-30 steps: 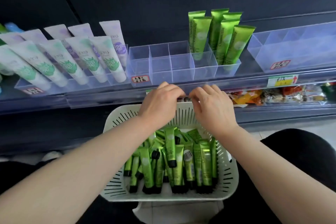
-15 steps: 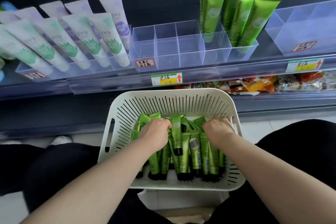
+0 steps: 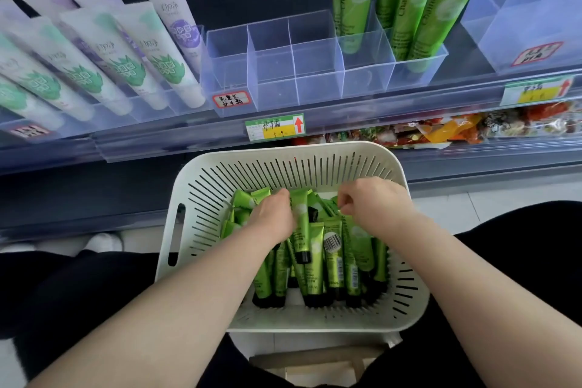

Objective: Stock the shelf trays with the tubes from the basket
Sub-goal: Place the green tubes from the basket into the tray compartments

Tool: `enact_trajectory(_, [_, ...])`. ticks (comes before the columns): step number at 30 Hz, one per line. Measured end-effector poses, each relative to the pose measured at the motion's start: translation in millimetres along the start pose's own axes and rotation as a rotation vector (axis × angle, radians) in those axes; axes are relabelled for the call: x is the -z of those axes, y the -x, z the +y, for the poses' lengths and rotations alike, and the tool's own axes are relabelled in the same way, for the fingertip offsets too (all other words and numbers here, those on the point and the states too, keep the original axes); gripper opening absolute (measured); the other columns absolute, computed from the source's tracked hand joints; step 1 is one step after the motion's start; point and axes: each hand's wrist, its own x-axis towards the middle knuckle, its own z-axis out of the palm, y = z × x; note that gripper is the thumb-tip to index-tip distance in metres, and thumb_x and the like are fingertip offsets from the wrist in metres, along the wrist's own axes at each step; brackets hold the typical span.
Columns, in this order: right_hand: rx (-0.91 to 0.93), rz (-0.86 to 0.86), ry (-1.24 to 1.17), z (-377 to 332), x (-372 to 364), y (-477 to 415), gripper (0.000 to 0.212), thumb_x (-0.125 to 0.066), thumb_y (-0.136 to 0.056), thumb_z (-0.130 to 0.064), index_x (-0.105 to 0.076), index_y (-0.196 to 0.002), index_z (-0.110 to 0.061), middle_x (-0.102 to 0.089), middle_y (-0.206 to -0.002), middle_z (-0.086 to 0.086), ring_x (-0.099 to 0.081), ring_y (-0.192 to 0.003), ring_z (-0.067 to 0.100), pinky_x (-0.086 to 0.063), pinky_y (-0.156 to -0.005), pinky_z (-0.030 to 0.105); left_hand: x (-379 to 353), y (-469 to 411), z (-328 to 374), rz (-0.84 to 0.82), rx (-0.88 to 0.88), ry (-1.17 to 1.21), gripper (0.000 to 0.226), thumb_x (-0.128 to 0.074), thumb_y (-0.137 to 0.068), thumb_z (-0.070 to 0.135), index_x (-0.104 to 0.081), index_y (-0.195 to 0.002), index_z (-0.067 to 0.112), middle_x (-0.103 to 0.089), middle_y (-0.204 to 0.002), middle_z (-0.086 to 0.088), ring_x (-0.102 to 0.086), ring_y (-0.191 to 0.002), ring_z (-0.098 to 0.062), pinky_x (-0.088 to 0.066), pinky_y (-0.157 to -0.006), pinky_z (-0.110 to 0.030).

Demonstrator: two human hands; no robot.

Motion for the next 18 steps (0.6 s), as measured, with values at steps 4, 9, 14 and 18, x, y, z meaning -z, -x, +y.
enact_trajectory(4, [0.028, 0.117, -0.079, 0, -2, -5, 0.014, -0.058, -0.091, -0.019, -0.066, -0.092, -0.03, -0.061, -0.093, -0.006, -0.061, -0.084, 0.019, -0.047, -0.066, 0.027, -6, -10, 12, -0.018, 0.068, 0.012, 0.047, -0.054, -0.095, 0.014, -0.039, -0.139, 0.013, -0.061, -0.102, -0.004, -0.055, -0.075, -0.017, -0.041, -0.056, -0.029])
enact_trajectory(9, [0.06, 0.167, -0.1, 6, -5, -8, 0.013, -0.054, -0.094, -0.02, -0.062, -0.09, -0.029, -0.065, -0.086, -0.008, -0.061, -0.082, 0.017, -0.039, -0.058, 0.025, -15, -23, 23, 0.009, 0.165, 0.129, 0.032, -0.059, -0.092, 0.012, -0.046, -0.121, 0.012, -0.063, -0.094, -0.004, -0.063, -0.08, -0.021, -0.049, -0.058, -0.032])
enact_trajectory(14, [0.022, 0.18, -0.102, 9, 1, -8, 0.014, -0.055, -0.094, -0.021, -0.061, -0.092, -0.033, -0.066, -0.089, -0.009, -0.061, -0.086, 0.018, -0.037, -0.061, 0.026, -13, -23, 31, 0.094, 0.135, 0.143, 0.04, -0.071, -0.084, 0.017, -0.048, -0.115, 0.01, -0.062, -0.108, -0.008, -0.062, -0.096, -0.027, -0.052, -0.075, -0.037])
enact_trajectory(18, [0.003, 0.188, -0.123, 10, 7, -7, 0.014, -0.054, -0.094, -0.022, -0.06, -0.091, -0.034, -0.066, -0.091, -0.009, -0.061, -0.09, 0.018, -0.039, -0.063, 0.027, -11, -9, 35, 0.093, 0.138, 0.247, 0.044, -0.068, -0.085, 0.009, -0.038, -0.115, 0.02, -0.061, -0.093, -0.002, -0.062, -0.074, -0.02, -0.055, -0.062, -0.039])
